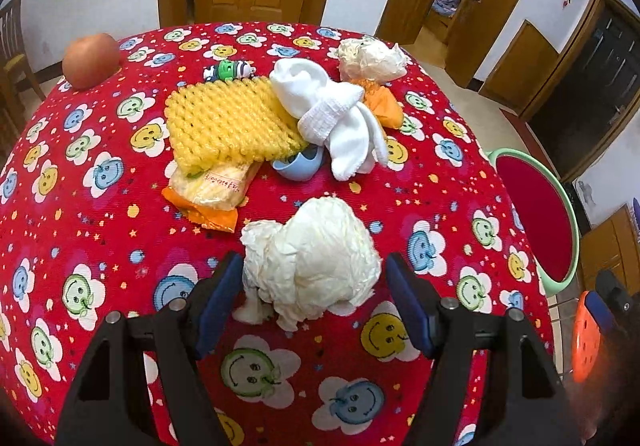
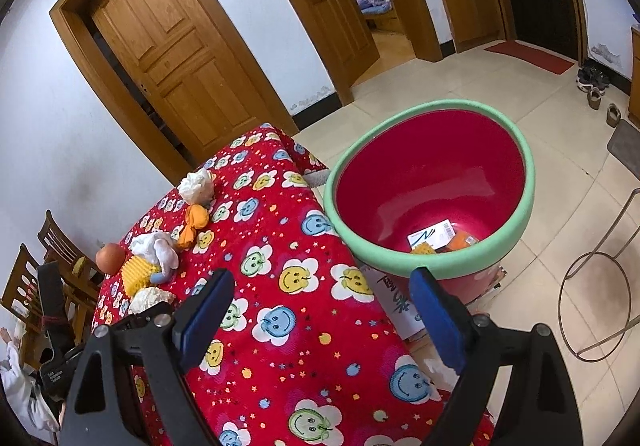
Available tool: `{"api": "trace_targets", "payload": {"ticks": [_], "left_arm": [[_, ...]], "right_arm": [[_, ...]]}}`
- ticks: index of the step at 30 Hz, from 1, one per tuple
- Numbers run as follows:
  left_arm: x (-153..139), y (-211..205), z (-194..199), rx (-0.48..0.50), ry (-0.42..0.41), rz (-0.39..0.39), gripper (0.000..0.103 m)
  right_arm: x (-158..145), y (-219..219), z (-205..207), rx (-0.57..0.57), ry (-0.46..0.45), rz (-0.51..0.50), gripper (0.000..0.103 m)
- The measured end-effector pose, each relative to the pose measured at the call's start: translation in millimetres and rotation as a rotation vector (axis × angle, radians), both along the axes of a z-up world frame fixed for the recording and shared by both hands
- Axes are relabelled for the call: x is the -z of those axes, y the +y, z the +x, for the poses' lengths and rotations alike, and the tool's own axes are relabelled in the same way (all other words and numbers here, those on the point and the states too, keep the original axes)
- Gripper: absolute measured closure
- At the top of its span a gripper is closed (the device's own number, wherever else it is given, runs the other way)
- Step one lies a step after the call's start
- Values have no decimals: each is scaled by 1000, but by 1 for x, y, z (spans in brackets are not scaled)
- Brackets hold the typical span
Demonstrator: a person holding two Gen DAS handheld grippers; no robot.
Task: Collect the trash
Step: 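Approach the crumpled white tissue with left tool and close on it, then grasp the white cloth with right tool while left tool holds the tissue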
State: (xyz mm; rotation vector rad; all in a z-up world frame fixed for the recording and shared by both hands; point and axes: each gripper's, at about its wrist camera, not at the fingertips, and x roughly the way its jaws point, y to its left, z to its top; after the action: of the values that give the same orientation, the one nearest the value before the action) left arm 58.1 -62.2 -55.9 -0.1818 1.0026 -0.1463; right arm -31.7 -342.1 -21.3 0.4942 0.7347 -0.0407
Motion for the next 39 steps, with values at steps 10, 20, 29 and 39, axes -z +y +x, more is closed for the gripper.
{"api": "trace_targets", "payload": {"ticks": [10, 20, 29, 39], "left_arm": [[-4, 4, -5, 22, -29, -13, 63], [-33, 17, -22, 34, -97, -52, 67], [-57, 51, -22, -40, -160, -15, 67], [-54, 100, -6, -158, -174, 20, 67]], "right_arm": [[4, 7, 6, -18, 20, -3, 12], [-10, 28, 6, -63, -3, -32, 12], [-21, 59, 16, -139, -21, -53, 12], [-25, 105, 50, -237, -13, -76, 13]]}}
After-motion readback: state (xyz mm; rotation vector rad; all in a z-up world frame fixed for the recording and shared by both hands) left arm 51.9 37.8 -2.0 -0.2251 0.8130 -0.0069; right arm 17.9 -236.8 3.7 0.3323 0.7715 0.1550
